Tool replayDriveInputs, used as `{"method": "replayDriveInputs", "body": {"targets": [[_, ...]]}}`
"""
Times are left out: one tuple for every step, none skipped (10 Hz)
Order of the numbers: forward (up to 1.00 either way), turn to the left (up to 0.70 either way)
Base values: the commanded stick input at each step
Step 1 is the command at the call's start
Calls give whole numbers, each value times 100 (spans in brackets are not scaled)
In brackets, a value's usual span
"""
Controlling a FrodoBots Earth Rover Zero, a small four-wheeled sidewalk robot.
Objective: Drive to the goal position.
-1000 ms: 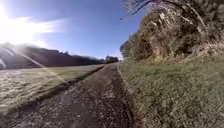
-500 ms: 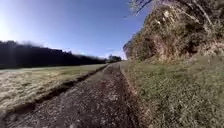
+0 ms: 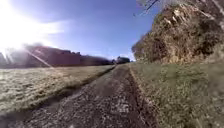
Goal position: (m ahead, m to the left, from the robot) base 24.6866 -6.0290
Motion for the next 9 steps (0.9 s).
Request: {"method": "replayDriveInputs", "body": {"targets": [[85, 0], [85, -1], [85, -4], [85, -24], [85, -25], [85, -26], [85, -2], [85, -1], [85, 0]]}}
